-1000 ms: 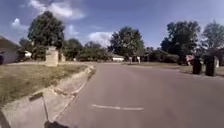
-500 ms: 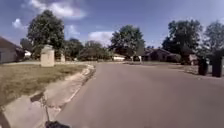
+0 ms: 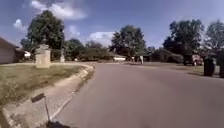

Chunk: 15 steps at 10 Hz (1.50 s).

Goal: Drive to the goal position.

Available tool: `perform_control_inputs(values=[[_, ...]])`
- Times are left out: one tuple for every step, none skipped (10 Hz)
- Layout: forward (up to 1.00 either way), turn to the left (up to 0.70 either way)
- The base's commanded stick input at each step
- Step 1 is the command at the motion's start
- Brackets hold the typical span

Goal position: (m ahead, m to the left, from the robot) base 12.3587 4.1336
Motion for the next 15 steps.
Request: perform_control_inputs(values=[[1.0,0.02],[1.0,0.02],[1.0,0.02],[1.0,0.01],[1.0,0.0],[1.0,0.02],[1.0,0.02],[1.0,0.0],[1.0,0.0],[1.0,0.01],[1.0,0.02],[1.0,0.02],[1.0,0.02],[1.0,0.02],[1.0,0.02]])
